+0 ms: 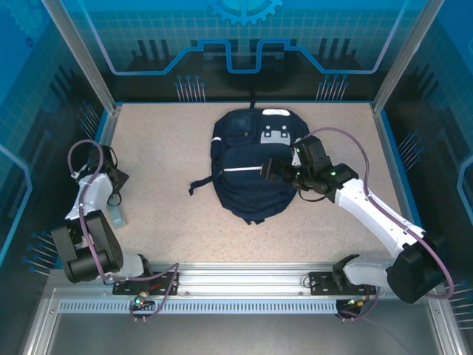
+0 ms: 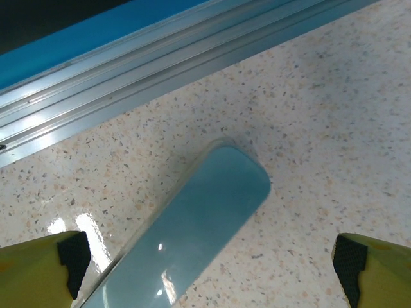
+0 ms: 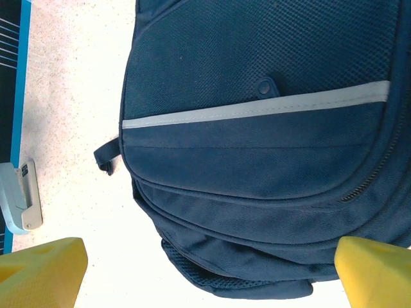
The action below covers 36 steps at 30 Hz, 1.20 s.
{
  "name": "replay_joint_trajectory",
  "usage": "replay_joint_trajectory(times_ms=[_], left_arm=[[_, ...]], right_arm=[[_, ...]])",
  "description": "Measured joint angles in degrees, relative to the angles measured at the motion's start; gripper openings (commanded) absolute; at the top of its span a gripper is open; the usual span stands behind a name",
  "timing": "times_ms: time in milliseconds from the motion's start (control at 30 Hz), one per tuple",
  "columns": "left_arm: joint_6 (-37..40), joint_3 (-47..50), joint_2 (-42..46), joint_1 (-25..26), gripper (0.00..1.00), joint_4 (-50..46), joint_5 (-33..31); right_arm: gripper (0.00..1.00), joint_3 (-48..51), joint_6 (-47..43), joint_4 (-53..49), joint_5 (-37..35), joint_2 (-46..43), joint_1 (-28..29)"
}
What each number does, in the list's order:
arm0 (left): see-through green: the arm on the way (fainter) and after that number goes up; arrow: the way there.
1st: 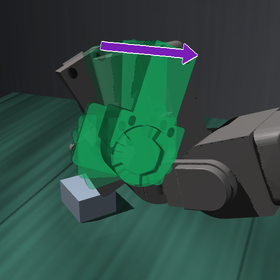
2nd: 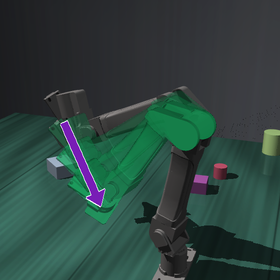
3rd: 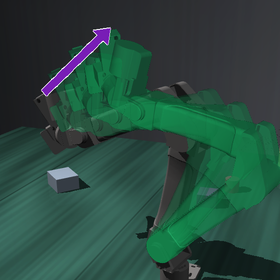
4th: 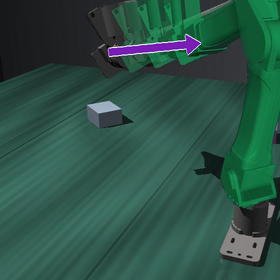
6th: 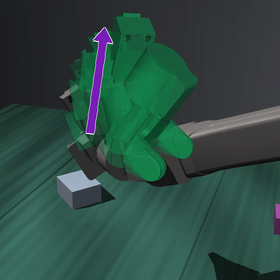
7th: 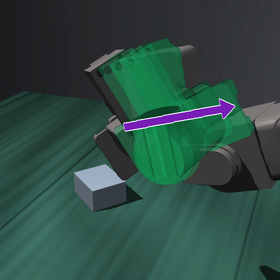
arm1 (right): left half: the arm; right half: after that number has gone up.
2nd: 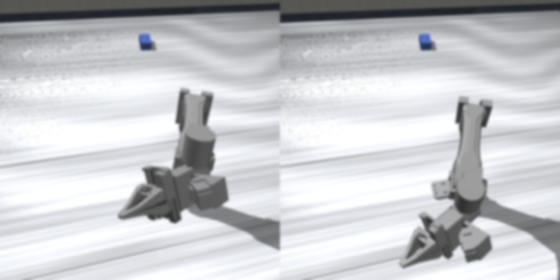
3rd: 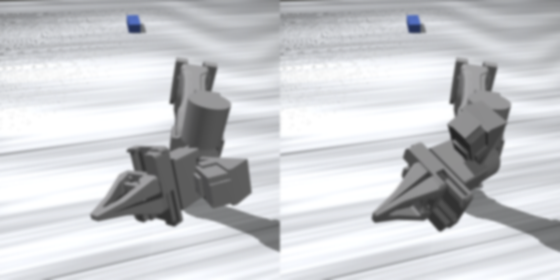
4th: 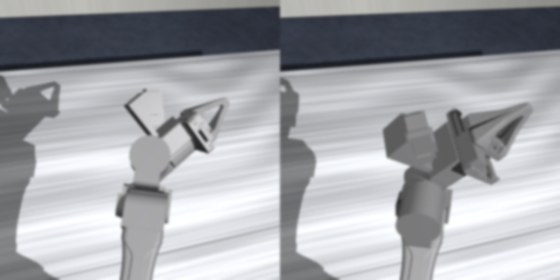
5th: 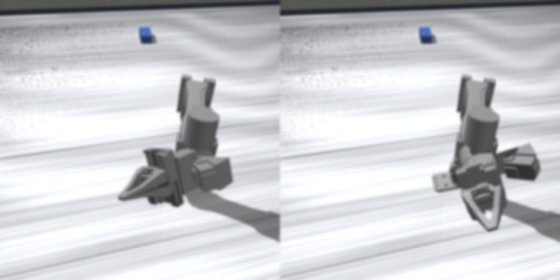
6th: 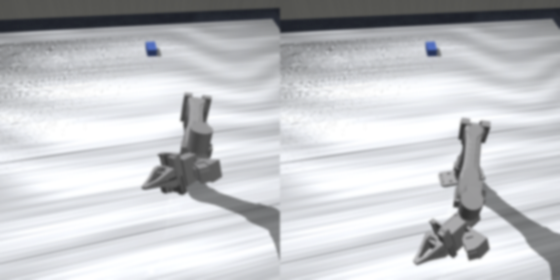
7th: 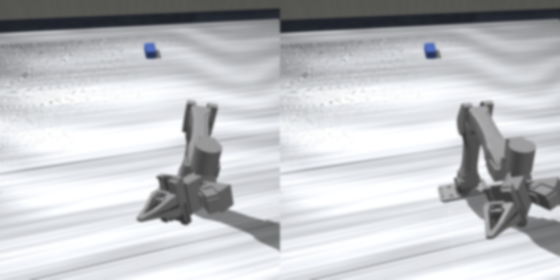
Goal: Pack books, pencil case, and school supplies into a backpack
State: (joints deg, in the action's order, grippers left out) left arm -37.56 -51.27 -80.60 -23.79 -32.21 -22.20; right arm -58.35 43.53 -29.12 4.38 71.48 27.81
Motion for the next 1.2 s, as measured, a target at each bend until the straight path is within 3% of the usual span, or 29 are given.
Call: replay_joint_trajectory(times_ms=[200,600,800,1200], left_arm=[[1.9,-0.2,-7.8,-1.4,0.84,0.6,5.1],[3.5,-0.3,-9.6,-1.3,0.4,0.7,8.6],[4.2,-0.3,-9.5,0.9,0.35,0.8,8.6],[4.3,-0.1,-1.7,21.2,0.29,-0.8,14.4]], right_arm=[[1.0,-1.0,0.0,-0.4,-0.8,0.2,1.2],[1.0,-1.0,0.2,-0.5,-1.1,1.1,1.6],[1.0,-1.0,0.2,-0.6,-1.4,1.1,1.6],[1.0,0.7,-0.3,-2.5,-2.9,-0.5,1.5]])
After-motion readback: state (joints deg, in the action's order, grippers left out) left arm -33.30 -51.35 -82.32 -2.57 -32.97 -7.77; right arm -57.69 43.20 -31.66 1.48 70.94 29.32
